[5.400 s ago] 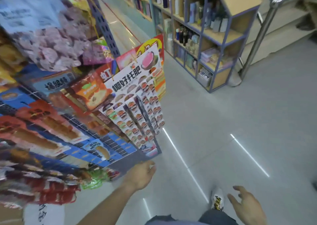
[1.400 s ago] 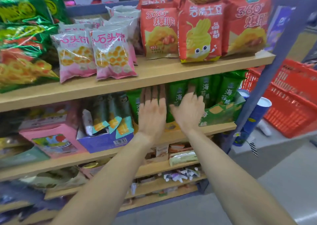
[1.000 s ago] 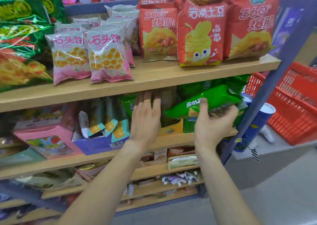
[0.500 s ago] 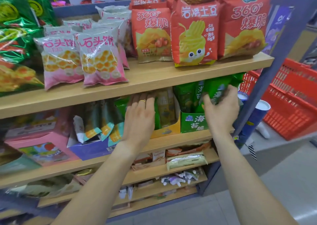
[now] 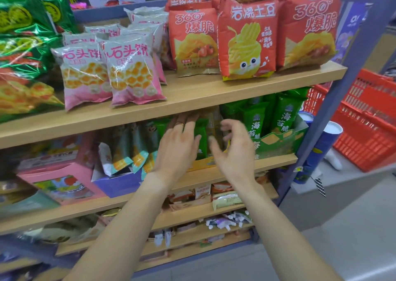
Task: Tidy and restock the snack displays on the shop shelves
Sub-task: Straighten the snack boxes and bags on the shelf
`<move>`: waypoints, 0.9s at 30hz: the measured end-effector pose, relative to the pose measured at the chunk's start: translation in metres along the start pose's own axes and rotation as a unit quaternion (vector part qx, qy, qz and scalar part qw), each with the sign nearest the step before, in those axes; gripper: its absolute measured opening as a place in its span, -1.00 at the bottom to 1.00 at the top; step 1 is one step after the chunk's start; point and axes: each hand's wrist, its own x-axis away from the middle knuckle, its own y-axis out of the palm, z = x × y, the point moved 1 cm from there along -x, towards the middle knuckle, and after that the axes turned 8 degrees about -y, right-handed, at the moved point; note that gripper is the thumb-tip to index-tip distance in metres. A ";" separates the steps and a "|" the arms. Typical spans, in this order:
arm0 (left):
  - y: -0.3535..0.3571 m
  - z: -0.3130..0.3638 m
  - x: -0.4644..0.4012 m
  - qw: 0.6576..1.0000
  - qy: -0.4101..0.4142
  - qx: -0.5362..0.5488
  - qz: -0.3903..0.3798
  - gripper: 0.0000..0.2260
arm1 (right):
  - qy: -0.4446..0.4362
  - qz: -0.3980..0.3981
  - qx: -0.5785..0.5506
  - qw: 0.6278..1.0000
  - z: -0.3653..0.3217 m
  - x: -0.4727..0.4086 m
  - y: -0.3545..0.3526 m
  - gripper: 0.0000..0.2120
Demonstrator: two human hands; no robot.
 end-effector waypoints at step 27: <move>-0.006 -0.014 0.006 0.992 -0.113 -0.055 -0.002 -0.85 | 0.096 0.361 -0.158 0.914 0.033 -0.005 -0.105 -0.69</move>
